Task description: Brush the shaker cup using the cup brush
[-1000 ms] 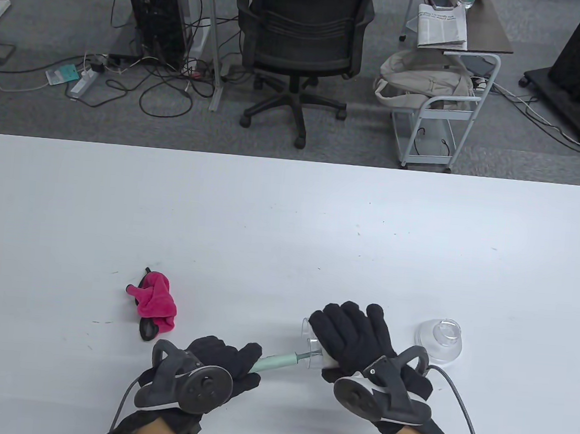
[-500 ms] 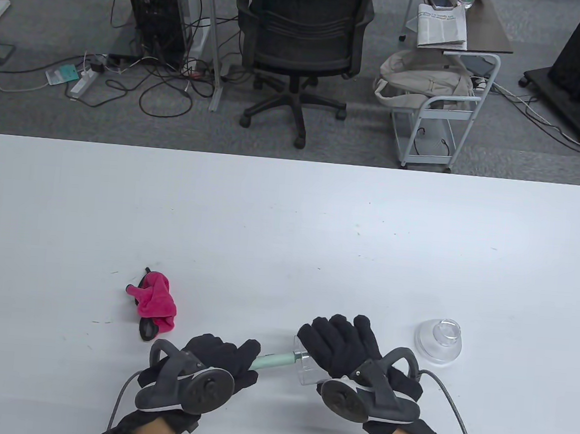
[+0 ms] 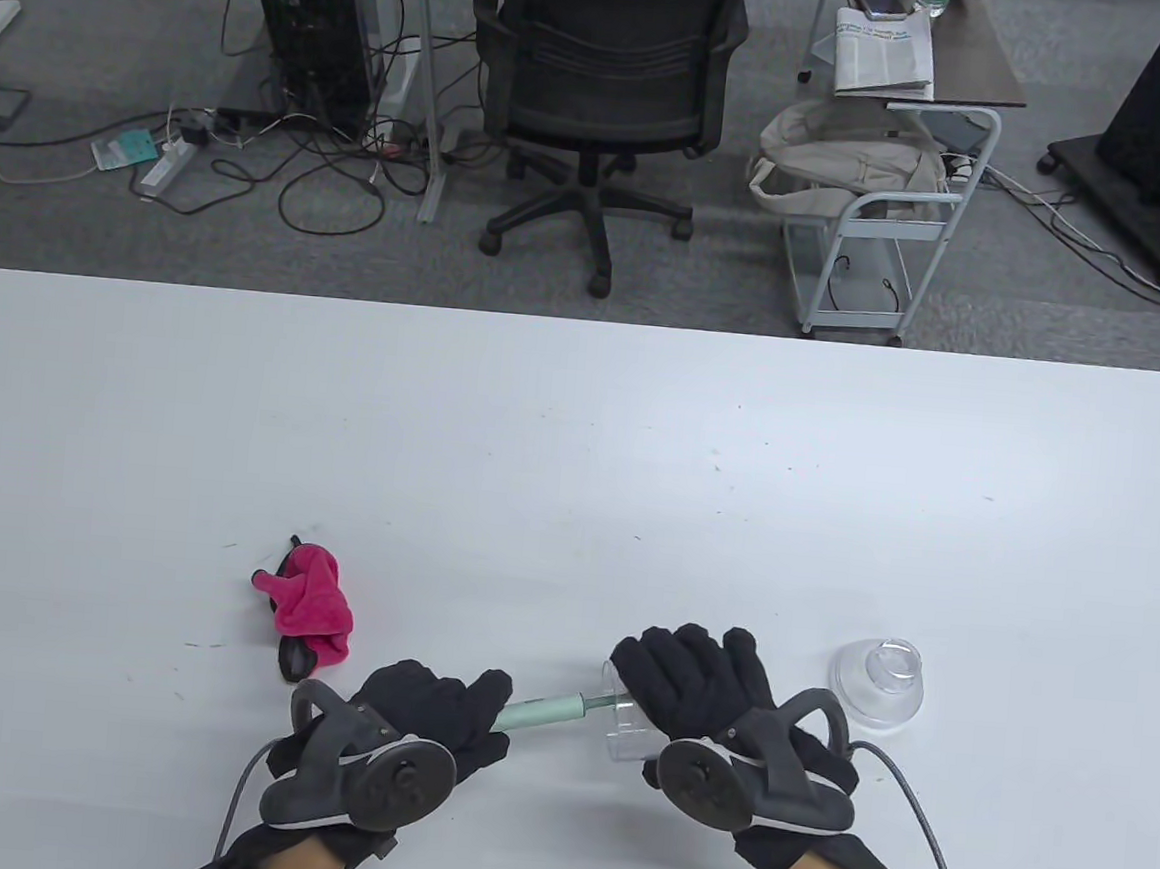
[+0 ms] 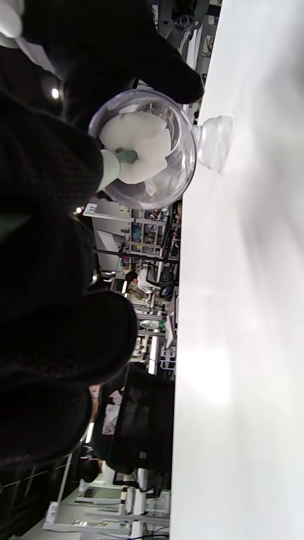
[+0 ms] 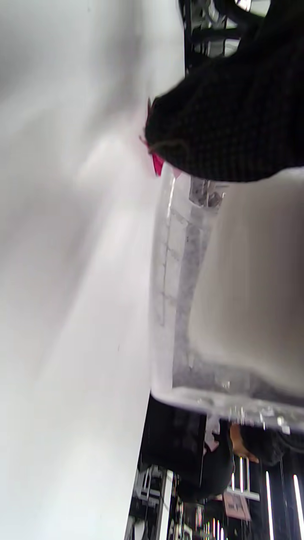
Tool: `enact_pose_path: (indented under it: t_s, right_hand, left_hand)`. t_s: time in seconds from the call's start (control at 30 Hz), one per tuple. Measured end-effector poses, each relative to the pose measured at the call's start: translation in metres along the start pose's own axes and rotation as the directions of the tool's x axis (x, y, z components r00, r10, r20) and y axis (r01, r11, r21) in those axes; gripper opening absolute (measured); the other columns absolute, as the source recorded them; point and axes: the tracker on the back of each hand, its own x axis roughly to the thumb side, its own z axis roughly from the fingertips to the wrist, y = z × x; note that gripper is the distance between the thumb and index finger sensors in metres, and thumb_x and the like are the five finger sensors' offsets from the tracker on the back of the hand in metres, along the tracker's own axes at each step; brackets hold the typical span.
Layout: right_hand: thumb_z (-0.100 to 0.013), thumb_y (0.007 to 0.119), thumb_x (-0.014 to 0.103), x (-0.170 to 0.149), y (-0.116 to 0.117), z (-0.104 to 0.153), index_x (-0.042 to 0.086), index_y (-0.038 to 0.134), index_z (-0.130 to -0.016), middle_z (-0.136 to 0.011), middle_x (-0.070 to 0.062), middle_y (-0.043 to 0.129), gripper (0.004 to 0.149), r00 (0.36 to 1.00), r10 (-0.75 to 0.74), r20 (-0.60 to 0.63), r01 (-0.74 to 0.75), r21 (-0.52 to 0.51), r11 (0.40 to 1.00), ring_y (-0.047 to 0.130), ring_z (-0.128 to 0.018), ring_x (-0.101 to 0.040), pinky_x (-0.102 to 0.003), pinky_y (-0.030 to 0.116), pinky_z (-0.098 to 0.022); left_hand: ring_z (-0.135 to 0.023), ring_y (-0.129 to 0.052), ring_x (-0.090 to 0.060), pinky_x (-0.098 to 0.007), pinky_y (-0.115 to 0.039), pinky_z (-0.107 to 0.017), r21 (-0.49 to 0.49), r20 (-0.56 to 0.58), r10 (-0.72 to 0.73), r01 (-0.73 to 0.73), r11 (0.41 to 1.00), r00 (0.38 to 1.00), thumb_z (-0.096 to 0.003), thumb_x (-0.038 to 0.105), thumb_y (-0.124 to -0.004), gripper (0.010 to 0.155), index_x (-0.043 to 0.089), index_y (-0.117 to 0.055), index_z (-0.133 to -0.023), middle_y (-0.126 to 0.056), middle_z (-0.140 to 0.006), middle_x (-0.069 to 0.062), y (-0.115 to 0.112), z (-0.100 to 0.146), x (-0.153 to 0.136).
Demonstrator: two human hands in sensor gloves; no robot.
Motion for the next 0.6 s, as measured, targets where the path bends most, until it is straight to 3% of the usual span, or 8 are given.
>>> enact_pose_path:
  t_s: [0.2,0.27,0.47,0.6]
  right_hand:
    - [-0.034,0.097,0.053,-0.006,-0.002,0.001,0.023,0.032,-0.110,-0.114,-0.009,0.050,0.104,0.998,0.062,-0.032,-0.066,-0.109,0.992,0.067,-0.103,-0.041,-0.067,0.057,-0.075]
    - [-0.033,0.096,0.054,-0.012,-0.003,0.002,0.023,0.032,-0.110,-0.114,-0.009,0.050,0.104,0.993,0.094,-0.068,-0.102,-0.128,0.987,0.067,-0.103,-0.041,-0.067,0.057,-0.075]
    - [-0.034,0.095,0.055,-0.031,-0.007,0.006,0.021,0.032,-0.111,-0.114,-0.012,0.051,0.105,0.993,-0.002,-0.122,-0.007,-0.079,0.997,0.069,-0.101,-0.042,-0.068,0.057,-0.074]
    - [-0.036,0.095,0.054,-0.018,-0.003,0.004,0.018,0.032,-0.111,-0.114,-0.015,0.049,0.105,0.998,-0.010,-0.066,0.008,-0.036,0.999,0.069,-0.101,-0.044,-0.068,0.058,-0.074]
  left_hand:
    - [-0.049,-0.104,-0.023,-0.058,-0.080,-0.058,-0.087,-0.001,0.067,-0.067,0.994,0.998,-0.0503,0.046,-0.084,0.055,0.020,-0.076,-0.098,-0.099,-0.046,0.002,-0.006,-0.003,0.002]
    - [-0.049,-0.105,-0.023,-0.057,-0.081,-0.058,-0.076,0.002,0.049,-0.049,0.996,0.999,-0.0503,0.046,-0.084,0.055,0.018,-0.077,-0.098,-0.099,-0.045,0.001,-0.006,-0.003,0.005]
    - [-0.049,-0.105,-0.023,-0.056,-0.084,-0.053,0.030,-0.018,0.015,-0.015,0.999,1.000,-0.0495,0.044,-0.087,0.055,0.017,-0.078,-0.096,-0.099,-0.045,0.001,0.010,0.004,-0.005]
    - [-0.050,-0.105,-0.024,-0.057,-0.085,-0.052,0.019,-0.030,-0.010,0.011,1.000,1.000,-0.0493,0.045,-0.087,0.054,0.018,-0.079,-0.096,-0.100,-0.048,0.002,0.010,0.005,-0.010]
